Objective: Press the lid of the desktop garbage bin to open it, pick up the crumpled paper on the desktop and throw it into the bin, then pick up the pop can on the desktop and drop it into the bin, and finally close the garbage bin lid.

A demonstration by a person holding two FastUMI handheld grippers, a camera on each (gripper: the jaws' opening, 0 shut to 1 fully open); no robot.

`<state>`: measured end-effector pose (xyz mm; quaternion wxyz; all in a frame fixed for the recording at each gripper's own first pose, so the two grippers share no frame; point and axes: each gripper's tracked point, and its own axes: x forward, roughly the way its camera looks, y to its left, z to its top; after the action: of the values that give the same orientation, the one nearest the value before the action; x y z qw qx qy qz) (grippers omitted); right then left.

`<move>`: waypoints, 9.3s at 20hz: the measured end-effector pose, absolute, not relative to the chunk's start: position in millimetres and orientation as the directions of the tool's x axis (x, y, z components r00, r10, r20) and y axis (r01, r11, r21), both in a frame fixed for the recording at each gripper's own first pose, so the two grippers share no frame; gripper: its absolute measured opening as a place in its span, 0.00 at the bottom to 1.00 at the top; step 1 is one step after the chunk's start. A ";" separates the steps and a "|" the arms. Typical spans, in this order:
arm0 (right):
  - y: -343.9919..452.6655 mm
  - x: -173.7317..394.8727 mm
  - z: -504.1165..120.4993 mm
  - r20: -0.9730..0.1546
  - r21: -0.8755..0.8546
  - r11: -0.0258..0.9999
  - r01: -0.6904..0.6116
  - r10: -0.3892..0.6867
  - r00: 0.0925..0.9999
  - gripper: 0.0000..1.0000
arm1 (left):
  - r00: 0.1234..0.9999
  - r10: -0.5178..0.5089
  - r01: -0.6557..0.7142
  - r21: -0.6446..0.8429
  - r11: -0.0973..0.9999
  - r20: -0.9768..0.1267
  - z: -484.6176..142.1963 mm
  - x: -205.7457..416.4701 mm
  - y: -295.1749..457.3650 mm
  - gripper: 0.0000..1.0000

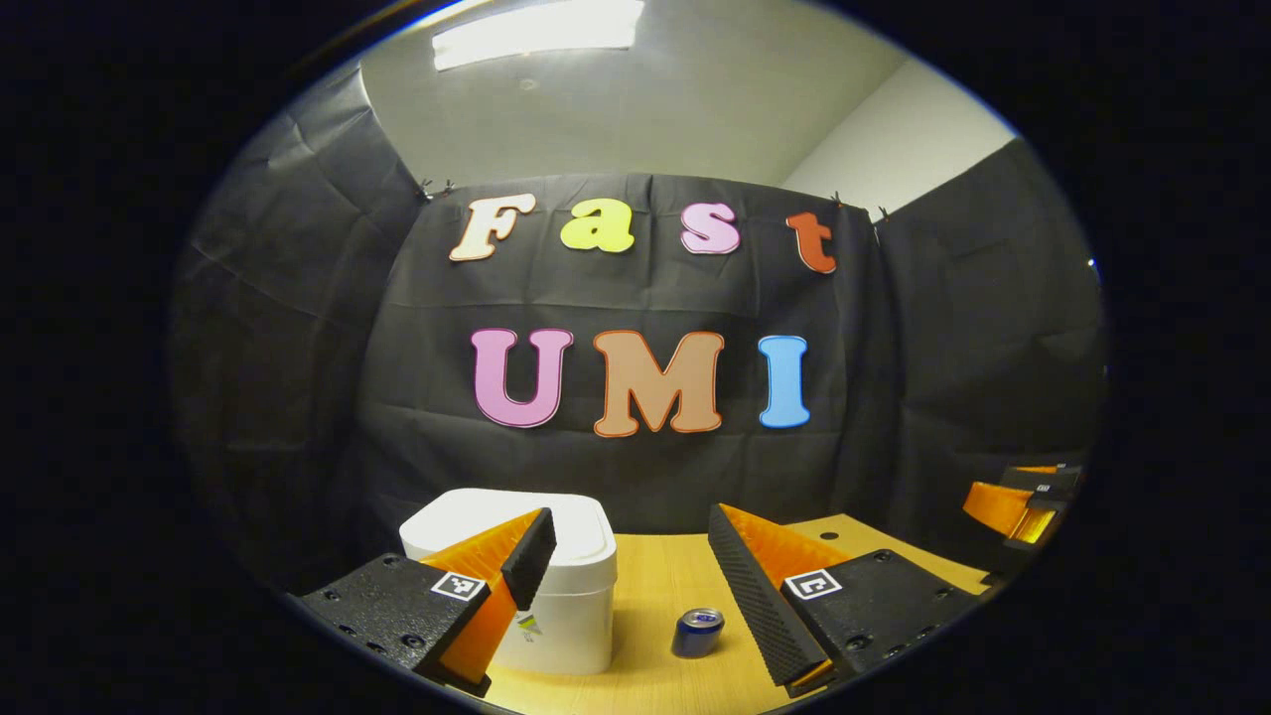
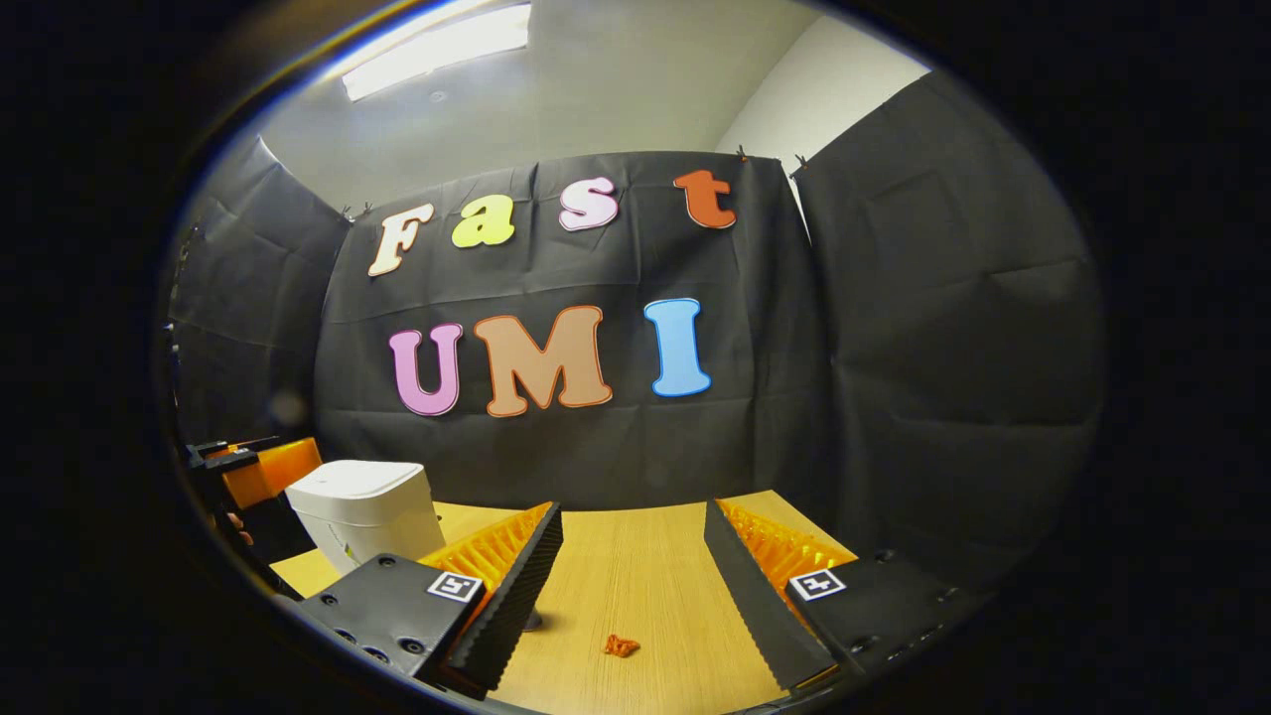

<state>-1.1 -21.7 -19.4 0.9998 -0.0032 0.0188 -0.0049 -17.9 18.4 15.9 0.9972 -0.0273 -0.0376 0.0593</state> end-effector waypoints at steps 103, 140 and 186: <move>2.4 129.0 -326.6 -0.764 -0.036 0.982 -0.187 0.094 0.638 0.25 | 0.865 0.493 -0.497 0.024 0.867 0.096 37.4 -85.8 145.2 0.94; 321.4 172.2 -48.9 -0.392 -0.064 0.747 -0.661 0.591 0.705 0.80 | 0.939 0.335 -0.335 0.017 0.942 -0.076 -47.9 -90.0 128.7 0.94; -58.4 22.6 19.6 -0.249 0.034 0.978 0.204 -0.189 0.950 0.96 | 0.893 -0.144 0.151 -0.017 0.988 -0.426 -326.2 134.5 -68.4 0.78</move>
<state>22.6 -58.4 19.6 0.9869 0.0297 0.1230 -0.0997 134.5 -68.4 -326.2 0.9729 0.0082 0.2182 -0.0759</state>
